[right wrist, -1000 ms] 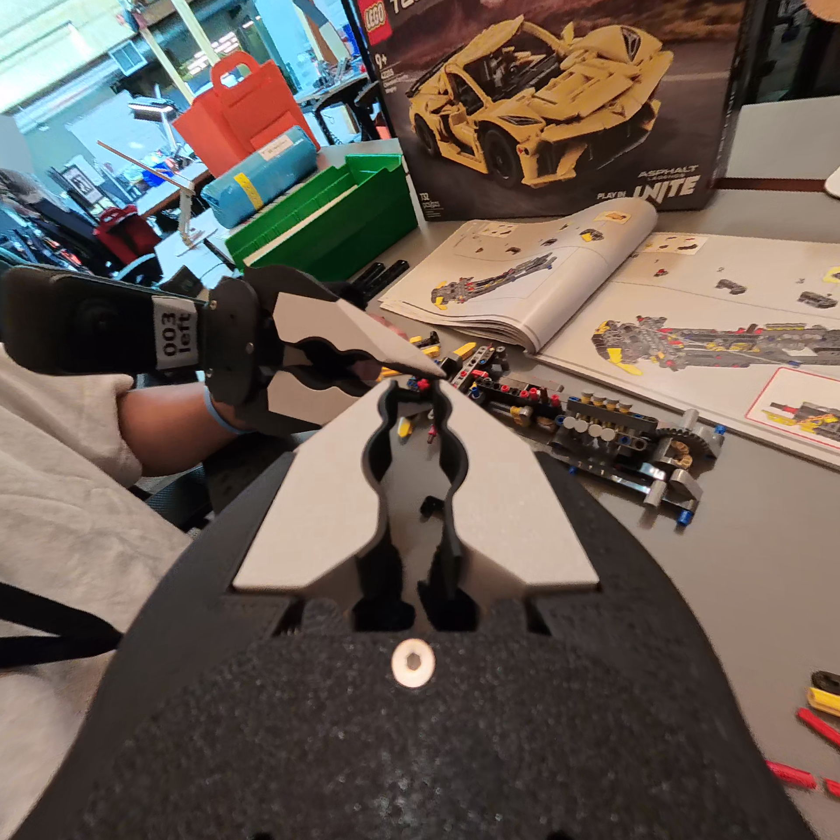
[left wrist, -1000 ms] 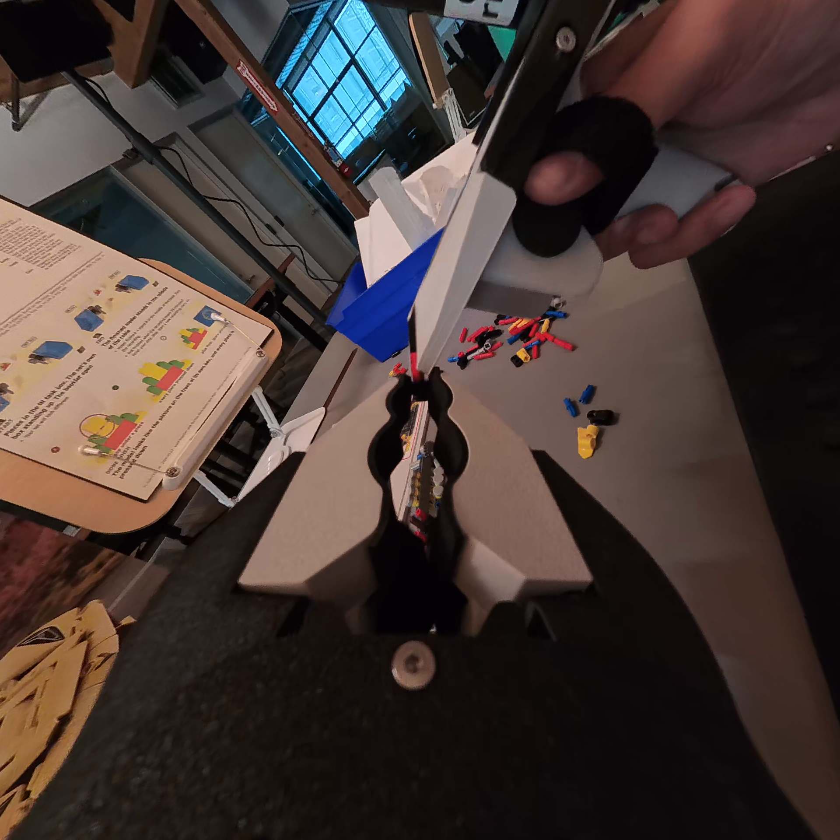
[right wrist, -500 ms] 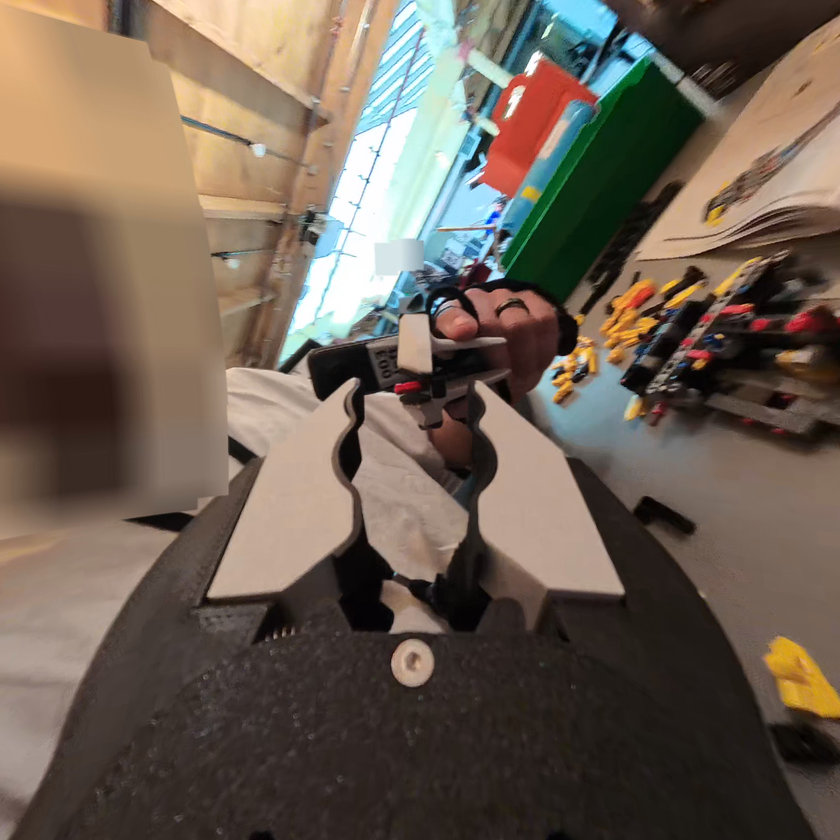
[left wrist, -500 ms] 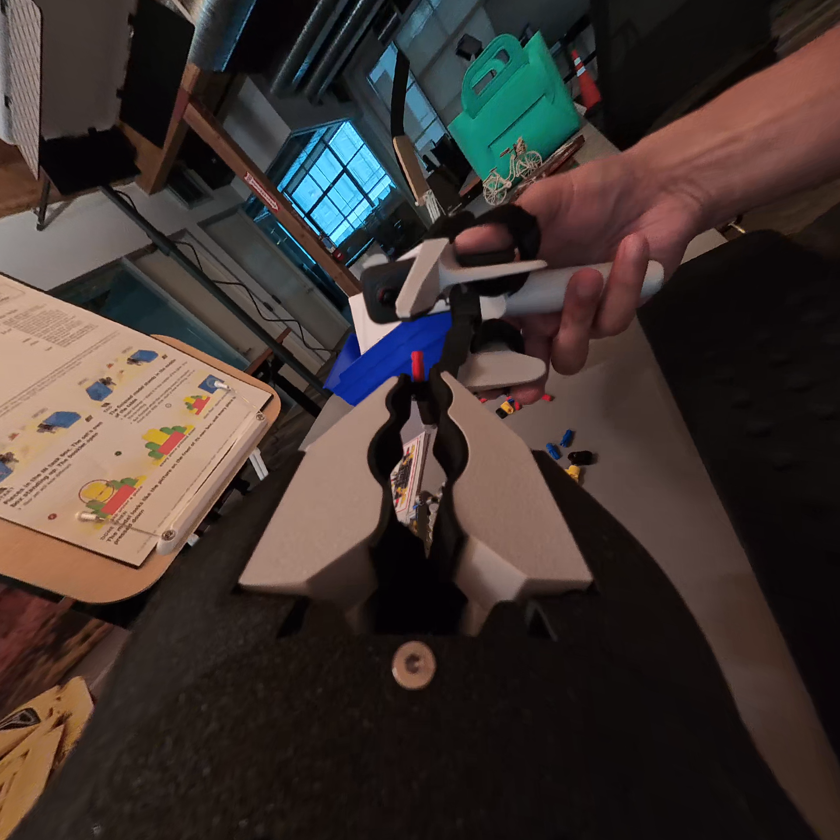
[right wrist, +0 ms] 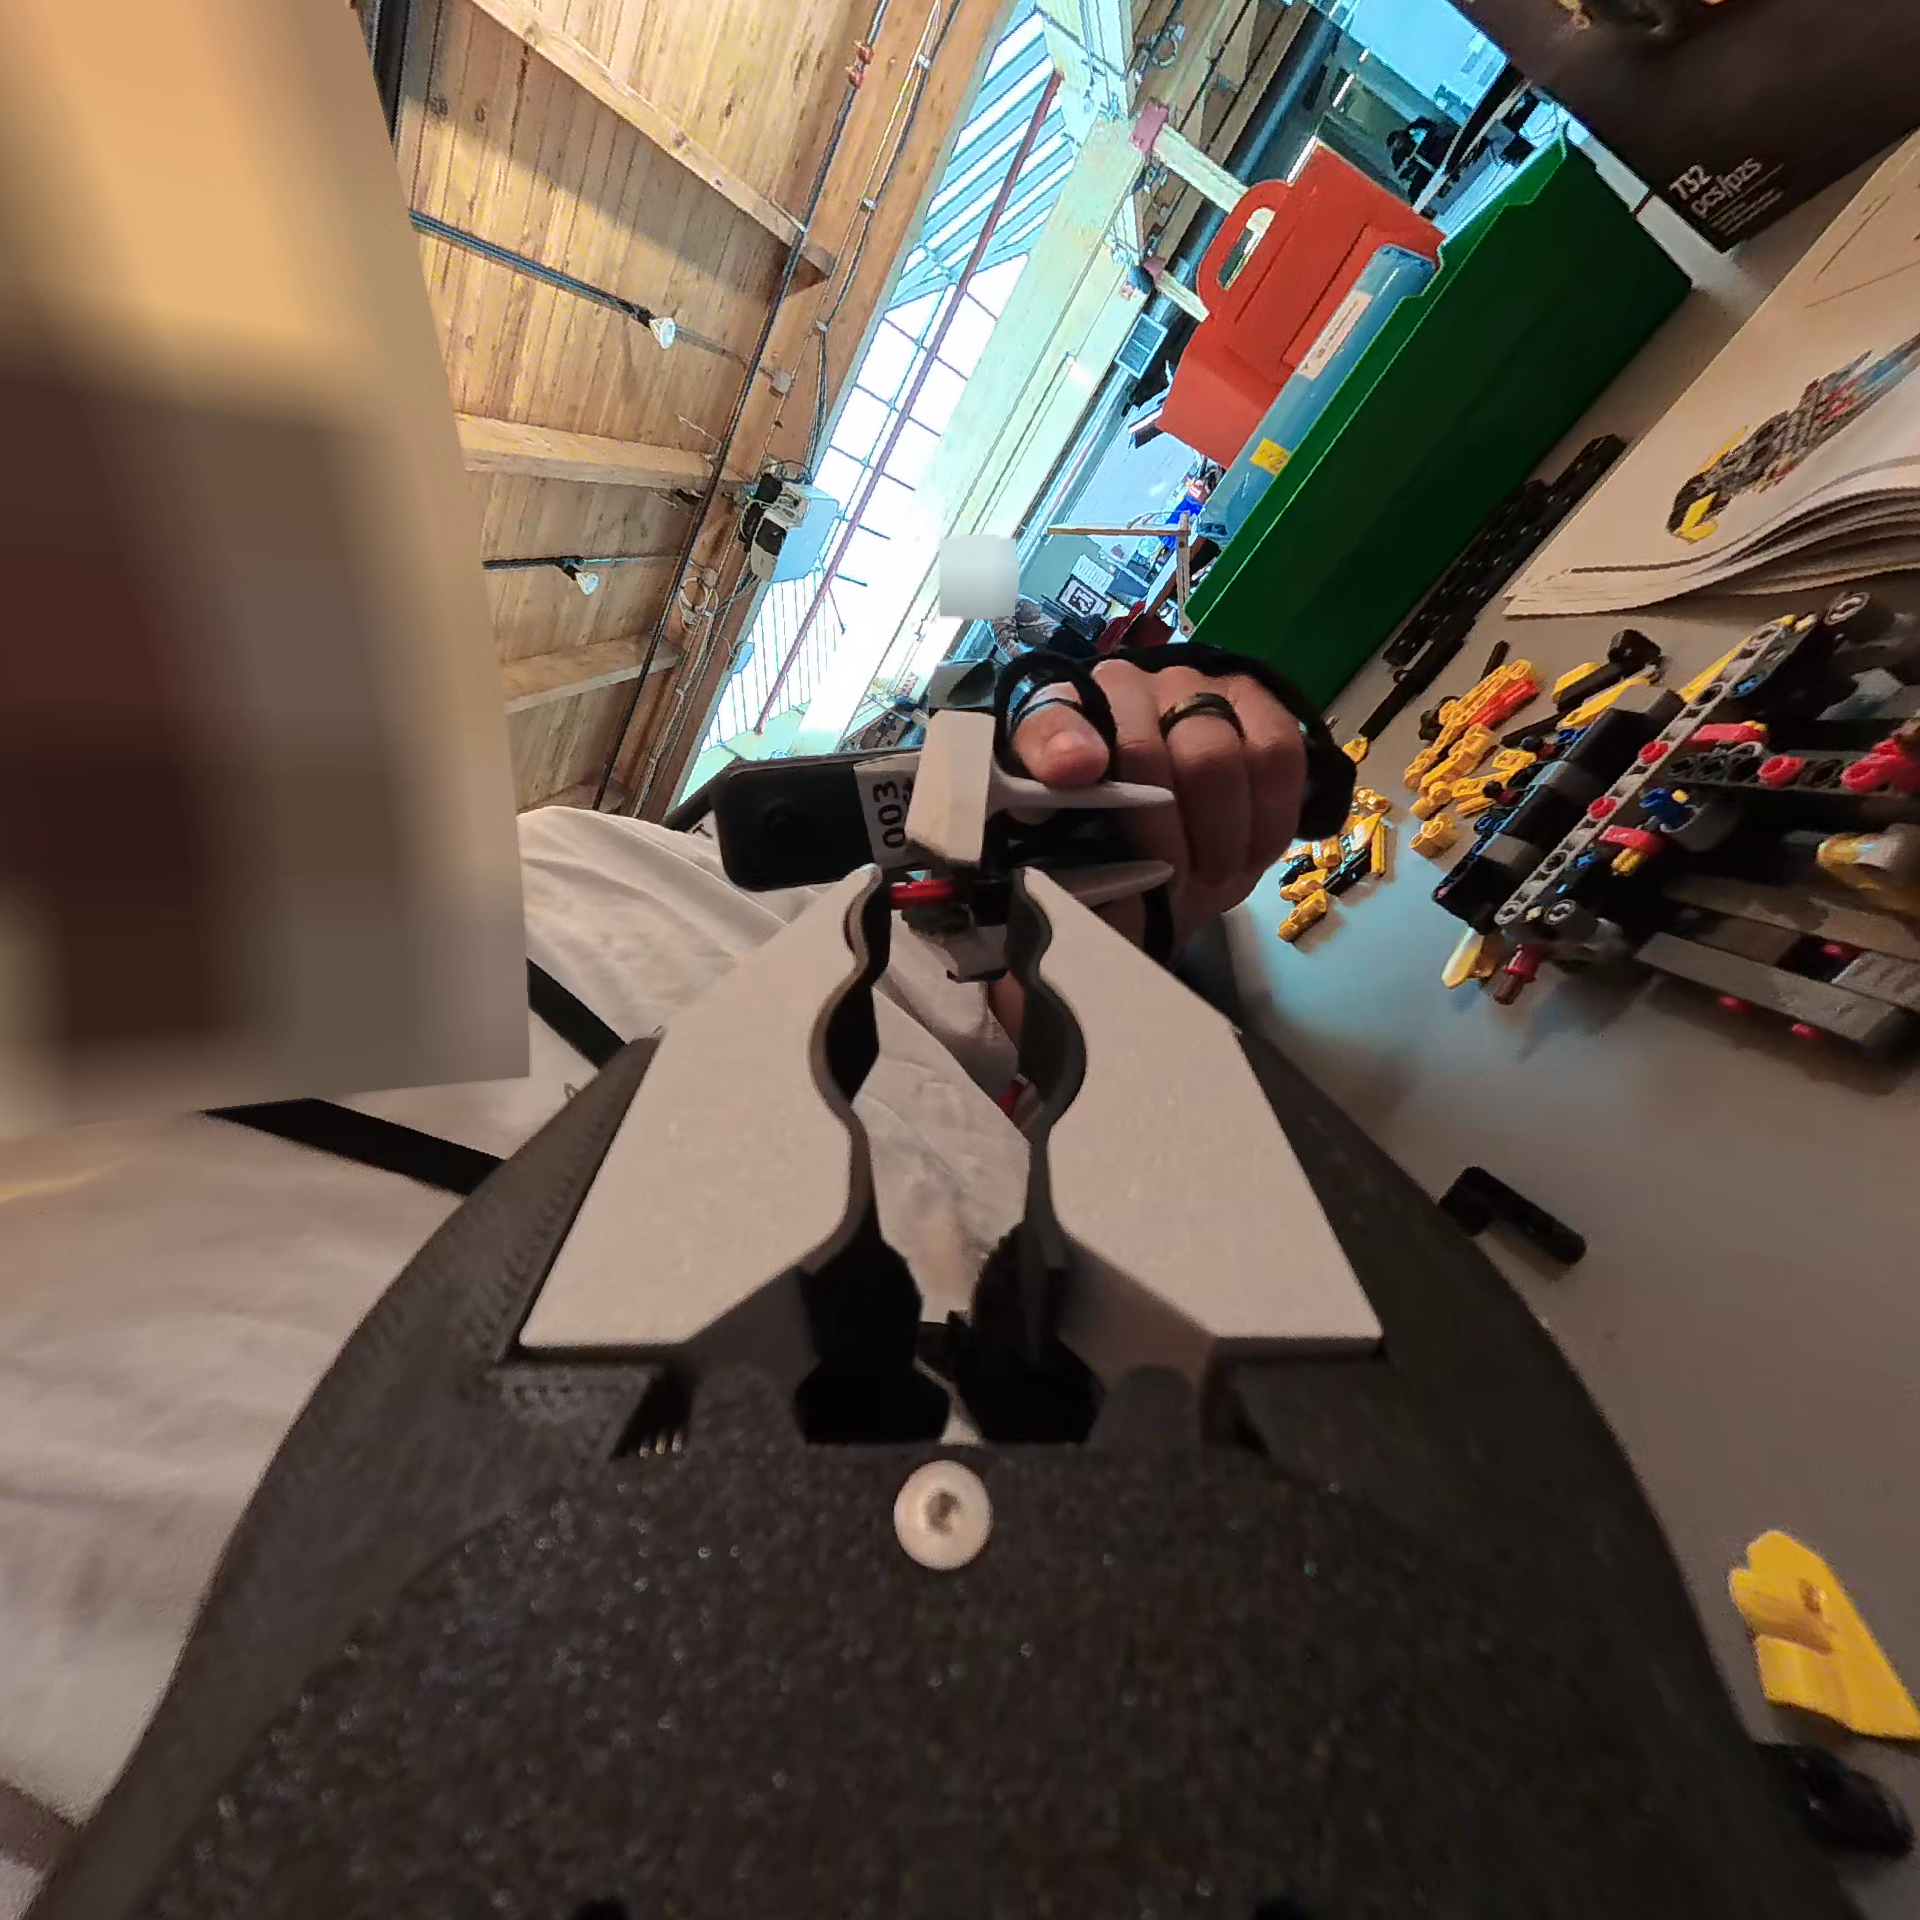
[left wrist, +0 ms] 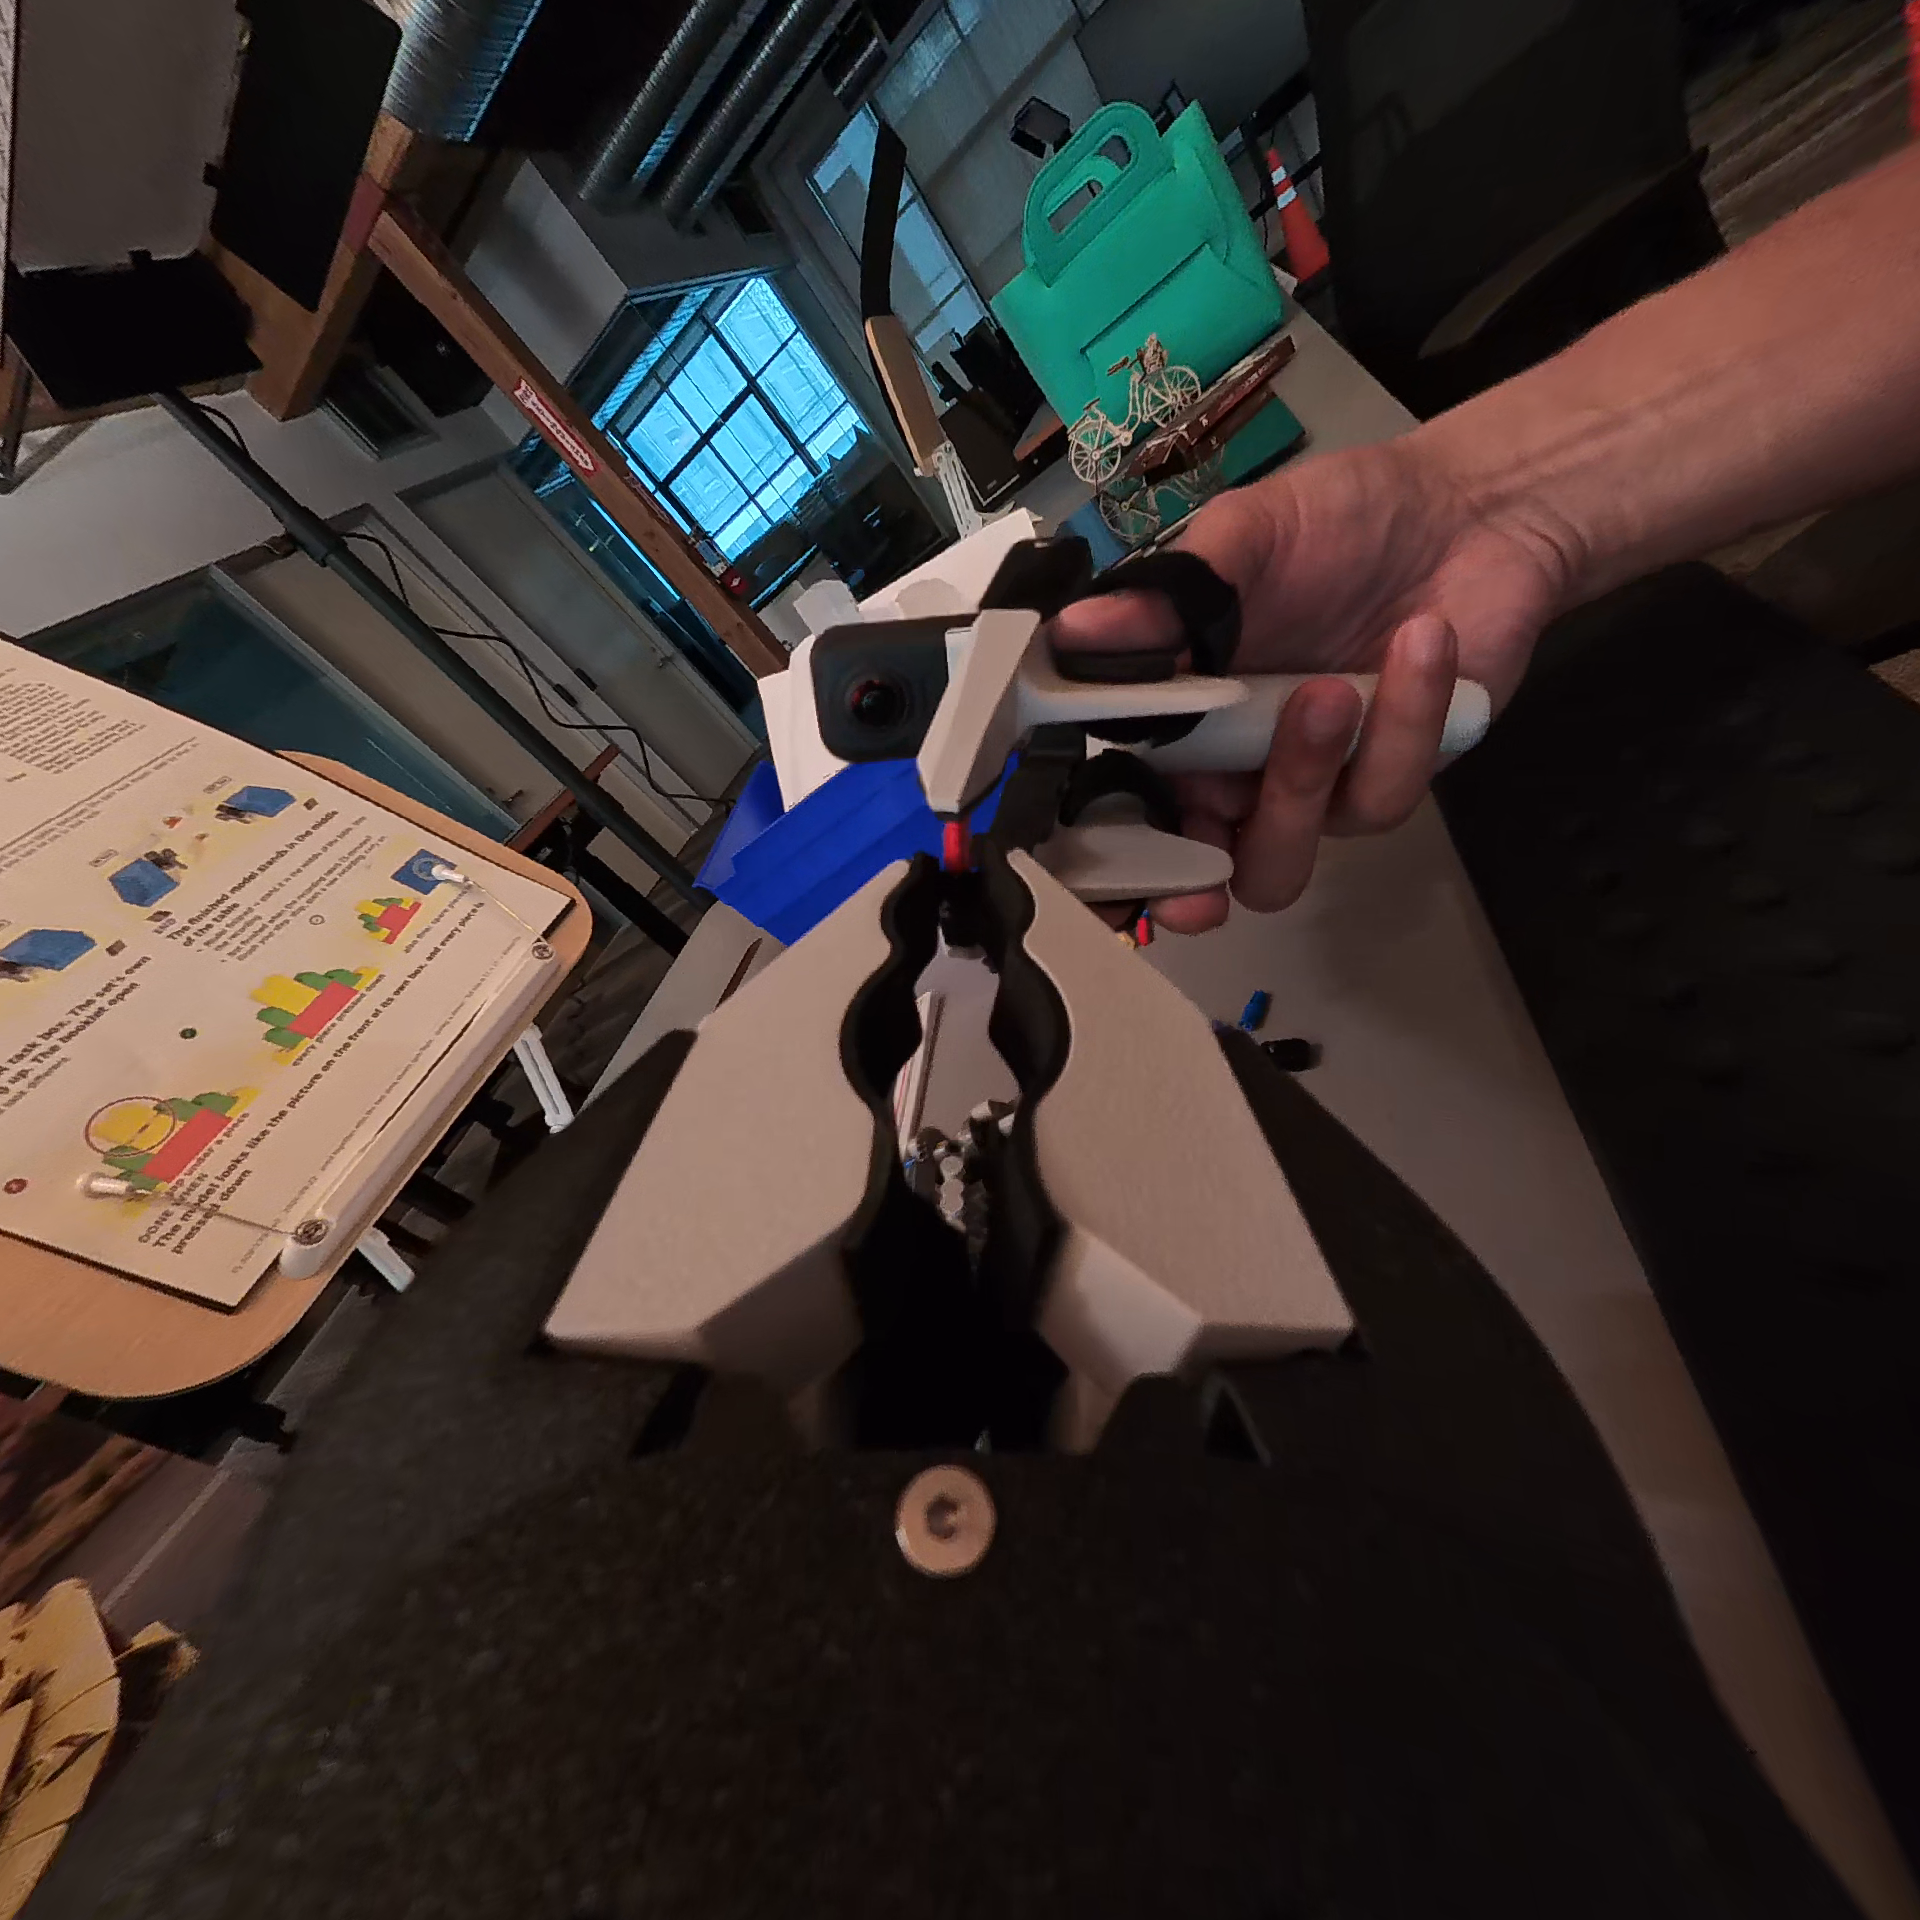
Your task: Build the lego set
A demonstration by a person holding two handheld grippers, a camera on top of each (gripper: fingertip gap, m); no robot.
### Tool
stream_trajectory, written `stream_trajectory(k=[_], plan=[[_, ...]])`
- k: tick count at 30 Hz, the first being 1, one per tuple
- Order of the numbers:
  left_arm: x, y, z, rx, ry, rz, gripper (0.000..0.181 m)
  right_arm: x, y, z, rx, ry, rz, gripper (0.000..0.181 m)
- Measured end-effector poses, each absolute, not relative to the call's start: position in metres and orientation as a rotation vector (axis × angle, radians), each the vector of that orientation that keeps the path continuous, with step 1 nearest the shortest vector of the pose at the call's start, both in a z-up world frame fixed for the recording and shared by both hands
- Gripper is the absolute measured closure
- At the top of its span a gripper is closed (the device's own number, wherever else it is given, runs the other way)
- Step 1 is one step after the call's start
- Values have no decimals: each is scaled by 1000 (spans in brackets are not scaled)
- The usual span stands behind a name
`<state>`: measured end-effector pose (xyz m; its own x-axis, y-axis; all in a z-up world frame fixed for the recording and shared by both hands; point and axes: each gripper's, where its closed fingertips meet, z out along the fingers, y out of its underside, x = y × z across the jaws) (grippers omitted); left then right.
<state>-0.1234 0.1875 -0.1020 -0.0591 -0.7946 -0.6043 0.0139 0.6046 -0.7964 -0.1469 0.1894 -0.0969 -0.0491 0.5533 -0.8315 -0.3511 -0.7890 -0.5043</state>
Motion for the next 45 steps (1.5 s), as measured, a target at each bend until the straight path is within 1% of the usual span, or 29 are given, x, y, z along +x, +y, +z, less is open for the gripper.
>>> stream_trajectory(k=[6,17,19,22,25,26,27,37,45], plan=[[-124,189,-99,-715,1479,-780,175,-148,191,-94,-1544,-196,1909,162],[-123,187,-104,-699,1507,-726,175,-146,189,-101,-1569,-187,1847,162],[-122,185,-104,-725,1514,-771,175,-145,187,-102,-1581,-214,1847,162],[-123,186,-102,-764,1513,-820,170,-147,187,-101,-1565,-222,1863,162],[-124,193,-104,-768,1516,-771,166,-144,189,-100,-1557,-243,1803,162],[-124,194,-105,-765,1523,-759,168,-144,190,-100,-1570,-263,1765,162],[-125,192,-107,-757,1542,-757,174,-145,190,-102,-1590,-289,1723,161],[-126,189,-102,-608,1504,-593,176,-146,187,-99,-1616,-414,1568,160],[-125,187,-103,-607,1512,-548,176,-146,184,-103,-1621,-474,1483,161]])
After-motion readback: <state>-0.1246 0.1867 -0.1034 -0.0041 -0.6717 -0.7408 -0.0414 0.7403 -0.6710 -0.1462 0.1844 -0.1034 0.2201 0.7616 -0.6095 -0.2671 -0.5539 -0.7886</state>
